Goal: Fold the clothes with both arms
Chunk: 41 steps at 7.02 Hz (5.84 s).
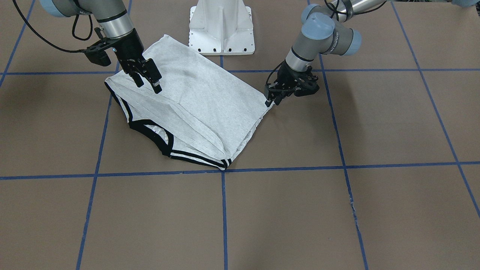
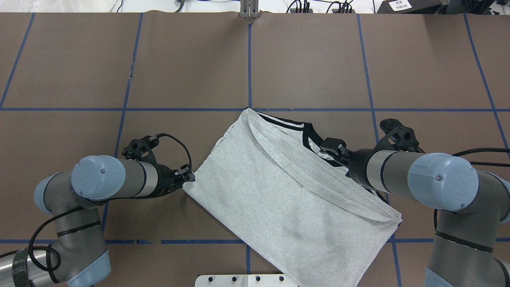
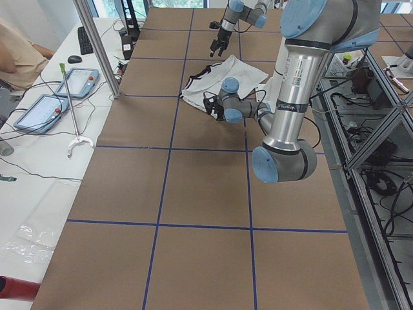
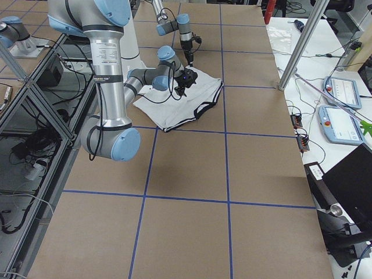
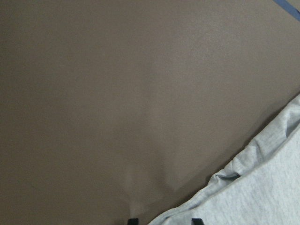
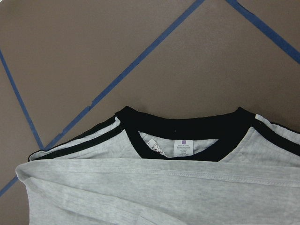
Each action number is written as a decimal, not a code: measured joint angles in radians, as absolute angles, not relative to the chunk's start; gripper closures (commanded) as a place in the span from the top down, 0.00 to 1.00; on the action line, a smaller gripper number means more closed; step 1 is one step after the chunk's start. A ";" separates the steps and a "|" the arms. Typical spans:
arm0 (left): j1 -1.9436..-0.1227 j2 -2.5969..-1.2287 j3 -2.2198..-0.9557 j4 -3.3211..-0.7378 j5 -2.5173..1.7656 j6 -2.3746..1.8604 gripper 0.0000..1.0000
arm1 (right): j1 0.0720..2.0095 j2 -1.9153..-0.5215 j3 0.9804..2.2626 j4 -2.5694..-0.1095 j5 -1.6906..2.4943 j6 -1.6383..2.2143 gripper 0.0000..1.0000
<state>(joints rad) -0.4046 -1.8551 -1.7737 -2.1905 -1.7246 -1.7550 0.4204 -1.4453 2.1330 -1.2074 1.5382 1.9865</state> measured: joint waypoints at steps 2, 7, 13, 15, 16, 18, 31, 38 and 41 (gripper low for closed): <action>-0.403 -1.864 -1.781 -2.133 -1.725 -1.759 0.57 | 0.420 -1.445 2.134 -1.207 1.538 1.986 1.00; -0.401 -1.874 -1.797 -2.071 -1.720 -1.761 0.00 | 0.419 -1.444 2.132 -1.207 1.537 1.986 1.00; -0.517 -1.910 -1.814 -1.945 -1.704 -1.557 0.00 | 0.420 -1.420 2.123 -1.209 1.537 1.985 1.00; -0.651 -2.094 -1.598 -1.968 -1.706 -1.420 0.00 | 0.422 -1.397 2.112 -1.210 1.533 1.985 1.00; -0.711 -2.183 -1.493 -2.010 -1.707 -1.399 0.00 | 0.427 -1.360 2.098 -1.208 1.529 1.988 1.00; -0.776 -2.349 -1.251 -2.144 -1.681 -1.391 0.00 | 0.430 -1.306 2.072 -1.200 1.513 1.990 1.00; -0.845 -2.248 -1.362 -2.345 -1.863 -1.392 0.56 | 0.309 -0.966 1.812 -1.756 1.631 1.096 1.00; -0.844 -2.211 -1.381 -2.355 -1.862 -1.399 0.57 | 0.305 -0.975 1.761 -1.841 1.668 0.983 1.00; -0.844 -2.195 -1.395 -2.355 -1.862 -1.399 0.57 | 0.357 -1.158 1.912 -1.845 1.678 0.856 1.00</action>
